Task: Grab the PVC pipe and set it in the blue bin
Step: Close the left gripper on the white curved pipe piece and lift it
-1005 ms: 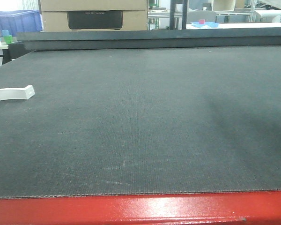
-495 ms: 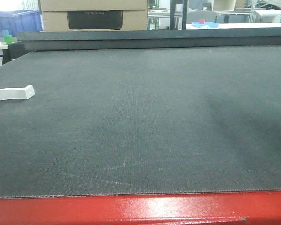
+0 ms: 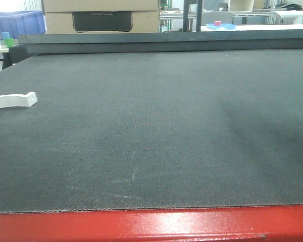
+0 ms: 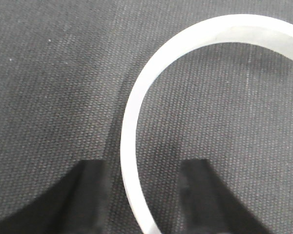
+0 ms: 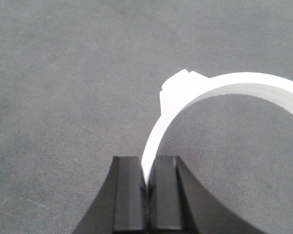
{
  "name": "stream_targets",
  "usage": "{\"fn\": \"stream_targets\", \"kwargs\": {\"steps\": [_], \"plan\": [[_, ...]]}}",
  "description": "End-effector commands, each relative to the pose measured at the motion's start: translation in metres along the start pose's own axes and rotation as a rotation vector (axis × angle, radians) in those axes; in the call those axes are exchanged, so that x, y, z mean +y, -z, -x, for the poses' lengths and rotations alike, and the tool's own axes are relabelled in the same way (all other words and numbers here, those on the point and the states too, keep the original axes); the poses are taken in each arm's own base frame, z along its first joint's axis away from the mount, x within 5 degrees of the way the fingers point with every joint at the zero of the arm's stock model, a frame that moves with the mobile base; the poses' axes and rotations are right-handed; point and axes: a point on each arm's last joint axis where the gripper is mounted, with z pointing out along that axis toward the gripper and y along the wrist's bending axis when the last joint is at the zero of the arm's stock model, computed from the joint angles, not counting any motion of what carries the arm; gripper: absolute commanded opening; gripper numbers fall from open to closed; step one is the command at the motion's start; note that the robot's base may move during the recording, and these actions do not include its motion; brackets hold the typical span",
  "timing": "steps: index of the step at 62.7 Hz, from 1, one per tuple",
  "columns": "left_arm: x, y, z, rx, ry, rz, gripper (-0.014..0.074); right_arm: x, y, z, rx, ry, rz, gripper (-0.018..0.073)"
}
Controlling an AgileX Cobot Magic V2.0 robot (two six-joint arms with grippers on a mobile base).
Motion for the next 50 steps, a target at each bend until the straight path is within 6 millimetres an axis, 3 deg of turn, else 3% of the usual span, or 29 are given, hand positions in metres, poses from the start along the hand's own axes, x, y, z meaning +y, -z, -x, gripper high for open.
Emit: {"fn": "stream_targets", "kwargs": {"steps": [1, 9, 27, 40, 45, 50], "plan": [[0.001, 0.001, 0.003, -0.017, -0.013, 0.004, 0.0155, 0.0, 0.005, 0.006, -0.054, 0.011, -0.01, -0.0167], [0.001, 0.001, 0.003, -0.017, -0.03, 0.01, 0.0127, 0.0, 0.005, 0.007, -0.062, 0.011, -0.013, -0.0167], [0.002, -0.011, -0.003, 0.026, -0.028, 0.014, 0.0242, -0.001, 0.005, 0.01, -0.092, 0.011, -0.023, -0.0167], [0.004, -0.022, -0.008, 0.067, -0.024, 0.017, 0.0243, -0.001, 0.005, 0.01, -0.099, 0.011, -0.025, -0.0167], [0.004, -0.023, -0.009, 0.072, -0.024, 0.017, 0.0209, -0.001, 0.005, 0.011, -0.101, 0.011, -0.026, -0.0167], [0.004, -0.023, -0.009, 0.07, -0.026, 0.018, 0.0111, -0.001, 0.005, 0.011, -0.105, 0.011, -0.027, -0.0167]]}}
